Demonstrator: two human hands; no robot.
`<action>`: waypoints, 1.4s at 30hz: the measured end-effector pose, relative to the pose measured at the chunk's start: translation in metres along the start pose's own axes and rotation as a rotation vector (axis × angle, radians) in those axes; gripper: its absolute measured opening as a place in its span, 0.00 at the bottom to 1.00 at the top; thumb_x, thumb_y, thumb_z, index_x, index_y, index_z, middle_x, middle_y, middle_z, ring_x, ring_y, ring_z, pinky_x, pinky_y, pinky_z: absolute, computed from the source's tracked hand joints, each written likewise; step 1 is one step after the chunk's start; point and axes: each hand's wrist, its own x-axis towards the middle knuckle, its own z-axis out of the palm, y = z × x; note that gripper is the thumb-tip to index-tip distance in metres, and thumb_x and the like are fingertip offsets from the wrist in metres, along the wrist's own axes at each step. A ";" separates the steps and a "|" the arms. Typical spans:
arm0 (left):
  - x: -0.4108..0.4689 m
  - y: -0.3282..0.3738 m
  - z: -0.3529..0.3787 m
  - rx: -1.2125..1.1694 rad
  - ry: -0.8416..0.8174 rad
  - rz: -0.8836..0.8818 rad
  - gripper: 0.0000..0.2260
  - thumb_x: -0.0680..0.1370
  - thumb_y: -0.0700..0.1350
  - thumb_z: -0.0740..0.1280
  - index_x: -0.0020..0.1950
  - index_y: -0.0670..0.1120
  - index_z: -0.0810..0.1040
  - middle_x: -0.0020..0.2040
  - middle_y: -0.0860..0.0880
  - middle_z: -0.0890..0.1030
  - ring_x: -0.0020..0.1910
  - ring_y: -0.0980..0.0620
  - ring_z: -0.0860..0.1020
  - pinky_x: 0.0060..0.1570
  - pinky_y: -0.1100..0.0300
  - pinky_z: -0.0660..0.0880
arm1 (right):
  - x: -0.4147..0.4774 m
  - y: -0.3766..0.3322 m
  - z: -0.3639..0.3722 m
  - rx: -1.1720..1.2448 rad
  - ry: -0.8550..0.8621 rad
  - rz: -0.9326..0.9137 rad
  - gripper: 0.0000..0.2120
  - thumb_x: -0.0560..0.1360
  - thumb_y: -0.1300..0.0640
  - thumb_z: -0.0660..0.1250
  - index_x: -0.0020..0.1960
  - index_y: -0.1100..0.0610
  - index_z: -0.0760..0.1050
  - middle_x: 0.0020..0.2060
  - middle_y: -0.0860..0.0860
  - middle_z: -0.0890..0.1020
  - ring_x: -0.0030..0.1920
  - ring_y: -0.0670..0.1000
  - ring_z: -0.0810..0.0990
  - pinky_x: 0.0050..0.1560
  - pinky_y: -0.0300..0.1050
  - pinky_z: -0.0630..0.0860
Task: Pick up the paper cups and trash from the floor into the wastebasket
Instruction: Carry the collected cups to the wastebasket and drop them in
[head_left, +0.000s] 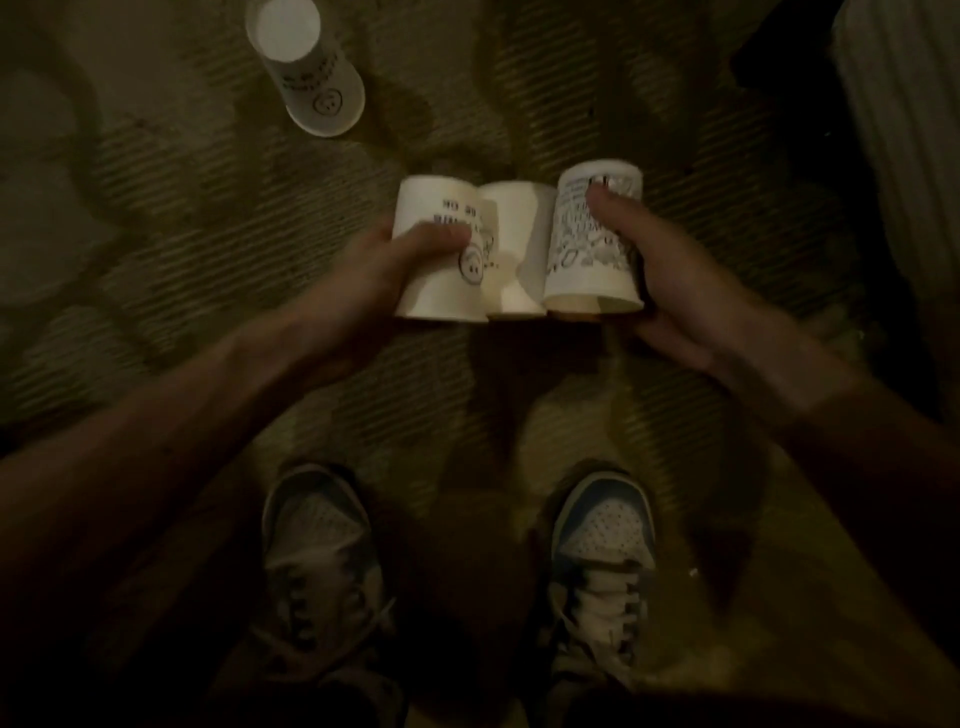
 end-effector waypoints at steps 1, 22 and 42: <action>-0.008 0.013 0.004 0.011 0.003 -0.006 0.25 0.68 0.53 0.70 0.64 0.51 0.73 0.54 0.47 0.85 0.51 0.49 0.85 0.46 0.54 0.82 | -0.011 -0.013 0.004 -0.003 0.010 -0.004 0.22 0.67 0.42 0.68 0.58 0.51 0.77 0.54 0.51 0.85 0.56 0.52 0.84 0.55 0.53 0.81; -0.564 0.510 0.173 0.119 0.133 0.433 0.24 0.69 0.50 0.78 0.62 0.53 0.73 0.53 0.50 0.84 0.45 0.53 0.85 0.36 0.57 0.81 | -0.565 -0.507 0.196 -0.161 0.097 -0.380 0.38 0.53 0.36 0.75 0.60 0.47 0.75 0.49 0.48 0.86 0.49 0.49 0.86 0.43 0.43 0.82; -0.800 0.751 0.275 0.441 -0.441 1.009 0.30 0.59 0.61 0.76 0.59 0.59 0.75 0.49 0.55 0.85 0.48 0.52 0.85 0.43 0.53 0.82 | -0.858 -0.650 0.280 0.170 0.526 -1.069 0.12 0.80 0.45 0.60 0.53 0.50 0.79 0.43 0.50 0.87 0.41 0.49 0.86 0.35 0.42 0.81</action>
